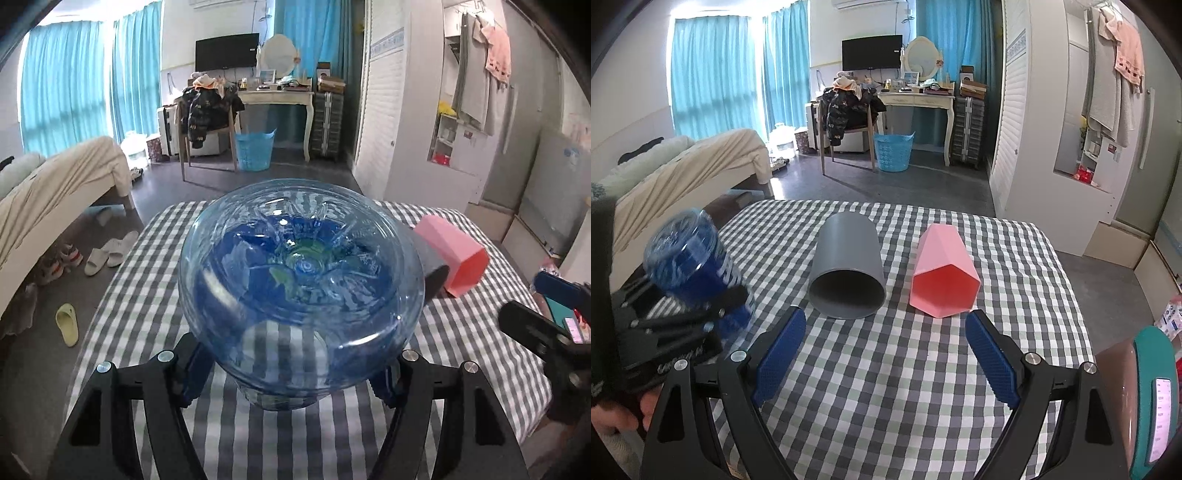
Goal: Flip cup upside down
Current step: 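Rotate the held blue bottle with the left gripper, base toward the table, then lower the blue bottle onto the table and open the left gripper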
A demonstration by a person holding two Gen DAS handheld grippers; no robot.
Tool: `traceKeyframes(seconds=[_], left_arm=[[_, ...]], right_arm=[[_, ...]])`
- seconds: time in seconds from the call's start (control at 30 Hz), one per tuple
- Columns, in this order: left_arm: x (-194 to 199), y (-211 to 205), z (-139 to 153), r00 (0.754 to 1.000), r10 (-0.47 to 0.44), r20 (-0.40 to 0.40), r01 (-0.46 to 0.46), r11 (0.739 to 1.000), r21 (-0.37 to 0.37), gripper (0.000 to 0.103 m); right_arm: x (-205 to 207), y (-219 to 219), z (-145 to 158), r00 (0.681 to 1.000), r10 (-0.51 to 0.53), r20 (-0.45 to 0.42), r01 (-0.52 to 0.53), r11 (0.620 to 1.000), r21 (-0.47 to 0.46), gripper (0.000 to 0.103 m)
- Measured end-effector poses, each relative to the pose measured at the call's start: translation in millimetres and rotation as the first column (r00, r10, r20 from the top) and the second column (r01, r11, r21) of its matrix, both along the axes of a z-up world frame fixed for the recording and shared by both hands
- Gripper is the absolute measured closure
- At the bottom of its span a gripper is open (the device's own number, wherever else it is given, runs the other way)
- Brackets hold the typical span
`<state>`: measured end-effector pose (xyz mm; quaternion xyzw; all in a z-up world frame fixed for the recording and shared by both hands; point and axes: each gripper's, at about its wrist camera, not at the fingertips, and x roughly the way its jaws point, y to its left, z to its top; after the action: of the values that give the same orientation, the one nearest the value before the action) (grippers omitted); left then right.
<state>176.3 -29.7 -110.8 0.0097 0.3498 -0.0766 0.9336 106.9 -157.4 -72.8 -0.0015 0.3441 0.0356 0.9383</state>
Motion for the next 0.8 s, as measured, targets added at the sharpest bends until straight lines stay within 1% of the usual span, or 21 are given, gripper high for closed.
traceKeyframes(seconds=[0.13,0.37,0.43,0.47,0.5,0.63,0.8], left_arm=[[14.7,1.0,-16.0,0.999,0.015,-0.052,-0.016,1.000,-0.016,0.032],[16.3,4.0,-17.4,0.999,0.011,-0.053,-0.013,0.999,-0.031,0.031],[17.3,5.2,-17.3,0.998,0.008,-0.055,-0.009,0.999,-0.033,0.028],[18.6,6.2,-17.3,0.998,0.011,-0.063,-0.012,1.000,-0.021,0.025],[19.4,5.8,-17.2,0.998,0.017,-0.068,-0.018,1.000,-0.008,0.020],[15.5,6.1,-9.7,0.999,0.011,-0.043,-0.011,1.000,0.008,0.019],[9.9,4.3,15.4,1.000,0.002,0.030,-0.002,1.000,0.012,0.017]], right_arm=[[0.2,0.2,0.3,1.000,-0.004,-0.001,0.004,1.000,-0.008,0.015],[2.2,-1.5,-0.6,1.000,-0.012,-0.010,0.012,1.000,-0.021,0.015],[2.1,-0.3,0.2,1.000,-0.008,-0.009,0.007,1.000,-0.022,0.015],[1.7,0.5,1.0,1.000,-0.006,-0.007,0.006,1.000,-0.025,0.015],[1.2,1.2,1.6,1.000,-0.004,-0.005,0.004,1.000,-0.027,0.015],[-1.7,3.0,5.2,1.000,-0.004,0.001,0.004,0.999,-0.034,0.015],[-8.4,3.0,14.4,1.000,-0.009,0.022,0.010,0.999,-0.041,0.015]])
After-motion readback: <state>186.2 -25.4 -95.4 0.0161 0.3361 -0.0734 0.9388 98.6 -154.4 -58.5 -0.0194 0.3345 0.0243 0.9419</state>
